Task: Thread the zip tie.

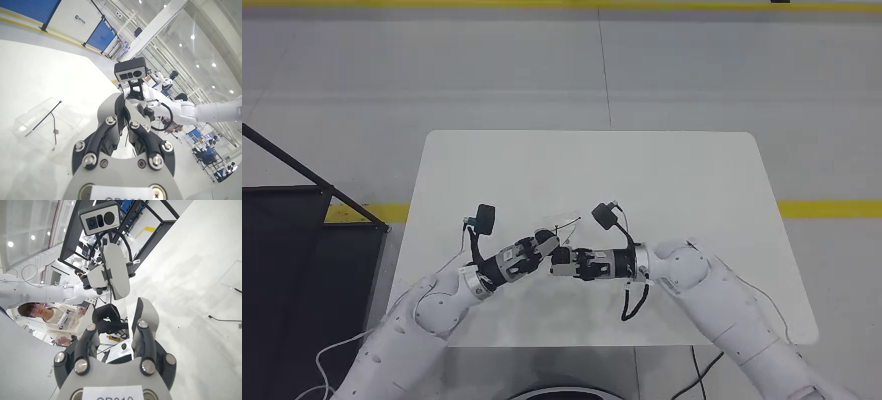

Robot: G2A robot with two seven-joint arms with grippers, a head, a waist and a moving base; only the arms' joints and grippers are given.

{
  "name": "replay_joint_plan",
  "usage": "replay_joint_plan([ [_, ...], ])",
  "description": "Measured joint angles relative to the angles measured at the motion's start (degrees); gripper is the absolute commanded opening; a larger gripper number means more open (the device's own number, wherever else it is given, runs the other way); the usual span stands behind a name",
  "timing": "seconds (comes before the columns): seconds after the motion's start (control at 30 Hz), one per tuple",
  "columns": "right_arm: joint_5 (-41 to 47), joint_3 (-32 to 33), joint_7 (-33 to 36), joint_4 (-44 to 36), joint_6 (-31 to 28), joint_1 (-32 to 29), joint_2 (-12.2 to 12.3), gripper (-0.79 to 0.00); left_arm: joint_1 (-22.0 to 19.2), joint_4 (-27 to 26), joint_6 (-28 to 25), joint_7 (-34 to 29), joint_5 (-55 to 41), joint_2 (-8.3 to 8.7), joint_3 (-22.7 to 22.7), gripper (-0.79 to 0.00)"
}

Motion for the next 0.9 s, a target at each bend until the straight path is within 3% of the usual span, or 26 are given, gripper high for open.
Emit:
replay_joint_plan([
  [0.27,0.1,0.3,0.0,0.3,-0.1,-0.2,-0.2,-0.496,-0.1,0.3,0.1,-0.1,0.1,-0.41,0.0,-0.785],
  [0.43,0.3,0.5,0.2,0.5,-0.1,-0.3,-0.3,-0.69,-0.2,0.4,0.0,-0.1,0.2,-0.62,-0.1,-0.785],
  [0.53,0.5,0.5,0.5,0.6,-0.2,-0.3,-0.4,-0.708,-0.2,0.5,0.0,-0.1,0.3,-0.75,-0.1,-0.785],
  [0.63,0.8,0.6,0.9,0.8,-0.2,-0.2,-0.5,-0.785,-0.2,0.6,0.0,-0.2,0.6,-0.86,-0.2,-0.785],
  [0.77,1.0,0.7,1.3,1.0,-0.3,-0.2,-0.6,-0.785,-0.2,0.6,0.1,-0.3,0.7,-1.02,-0.3,-0.785],
  [0.8,1.0,0.7,1.3,1.1,-0.3,-0.1,-0.6,-0.785,-0.2,0.6,0.1,-0.3,0.7,-1.05,-0.4,-0.739],
  [0.9,1.0,0.9,1.4,1.1,-0.5,-0.1,-0.7,-0.785,-0.1,0.6,0.1,-0.5,0.6,-1.14,-0.5,-0.382],
])
